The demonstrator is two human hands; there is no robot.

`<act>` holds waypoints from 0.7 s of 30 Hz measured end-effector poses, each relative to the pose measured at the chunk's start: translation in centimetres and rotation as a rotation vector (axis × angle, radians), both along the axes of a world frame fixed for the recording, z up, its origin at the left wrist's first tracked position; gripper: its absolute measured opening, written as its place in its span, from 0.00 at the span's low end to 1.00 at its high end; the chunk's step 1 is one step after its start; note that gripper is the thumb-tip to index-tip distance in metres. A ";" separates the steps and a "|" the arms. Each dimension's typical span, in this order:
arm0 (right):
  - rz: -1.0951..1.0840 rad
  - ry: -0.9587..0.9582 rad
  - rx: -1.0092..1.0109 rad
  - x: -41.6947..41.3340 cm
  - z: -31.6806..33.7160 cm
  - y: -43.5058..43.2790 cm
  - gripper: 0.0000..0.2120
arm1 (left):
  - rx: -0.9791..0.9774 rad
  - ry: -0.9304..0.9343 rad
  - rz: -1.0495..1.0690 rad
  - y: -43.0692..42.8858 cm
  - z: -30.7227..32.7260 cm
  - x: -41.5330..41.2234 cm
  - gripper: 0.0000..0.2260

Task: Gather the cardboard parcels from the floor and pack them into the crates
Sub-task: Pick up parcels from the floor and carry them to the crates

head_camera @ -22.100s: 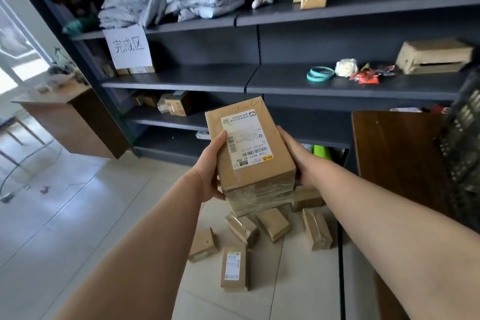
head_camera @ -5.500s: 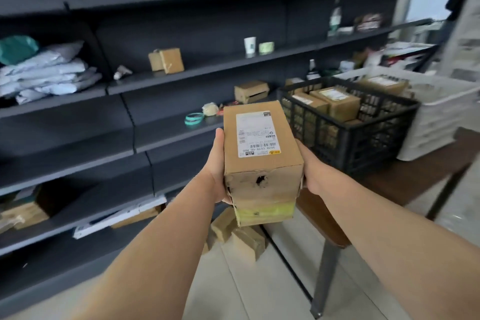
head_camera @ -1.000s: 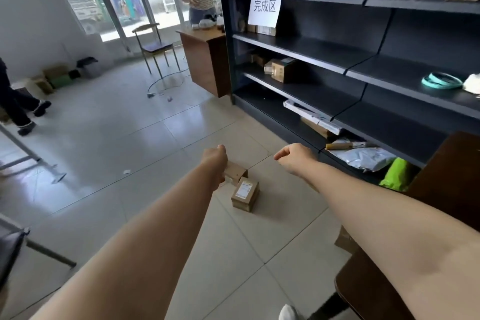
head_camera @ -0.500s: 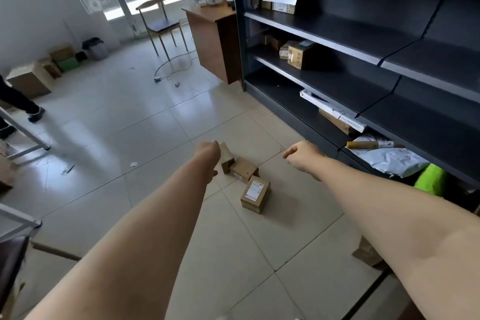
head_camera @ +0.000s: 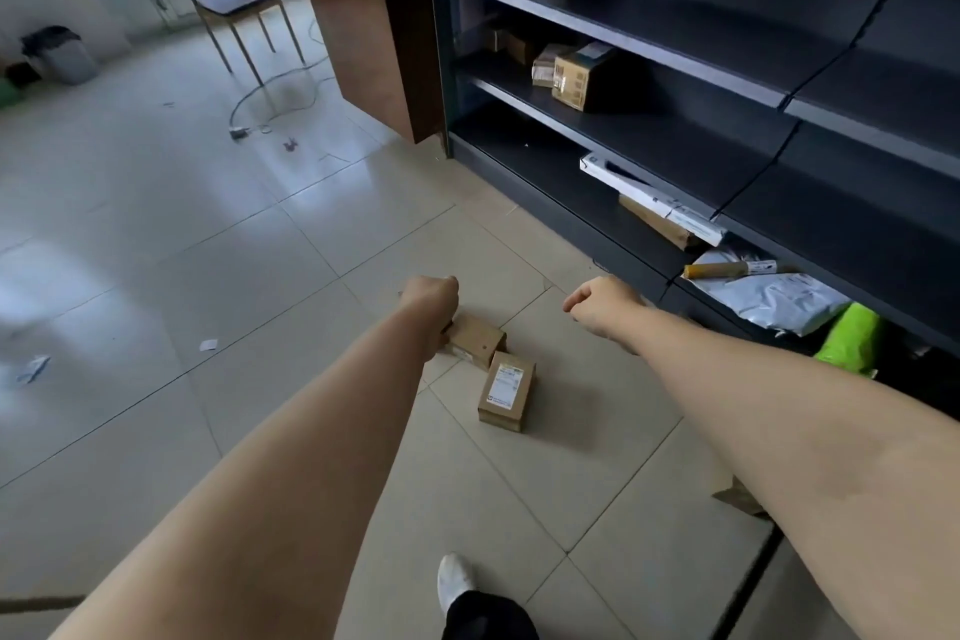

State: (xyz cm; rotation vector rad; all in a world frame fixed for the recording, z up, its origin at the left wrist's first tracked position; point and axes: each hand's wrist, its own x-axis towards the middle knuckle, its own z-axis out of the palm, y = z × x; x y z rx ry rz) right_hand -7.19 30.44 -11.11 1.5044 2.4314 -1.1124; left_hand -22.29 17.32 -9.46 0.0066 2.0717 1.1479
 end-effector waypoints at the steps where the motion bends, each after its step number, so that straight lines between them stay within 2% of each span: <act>1: -0.014 -0.003 -0.009 -1.1 -0.5 0.0 0.14 | -0.010 -0.011 -0.016 0.2 -0.5 -1.3 0.09; 7: -0.072 -0.056 -0.084 -4.9 -3.7 0.9 0.14 | -0.100 -0.032 -0.114 2.6 -4.6 -6.5 0.07; 13: -0.089 -0.079 -0.103 -6.3 -7.1 4.5 0.13 | -0.173 -0.078 -0.205 7.2 -9.0 -7.4 0.08; 18: -0.073 -0.138 -0.151 -7.2 -11.4 8.0 0.13 | -0.234 -0.118 -0.199 10.7 -13.5 -8.2 0.11; 21: -0.096 -0.169 -0.171 -7.6 -14.6 9.7 0.13 | -0.273 -0.131 -0.213 12.2 -17.1 -9.0 0.07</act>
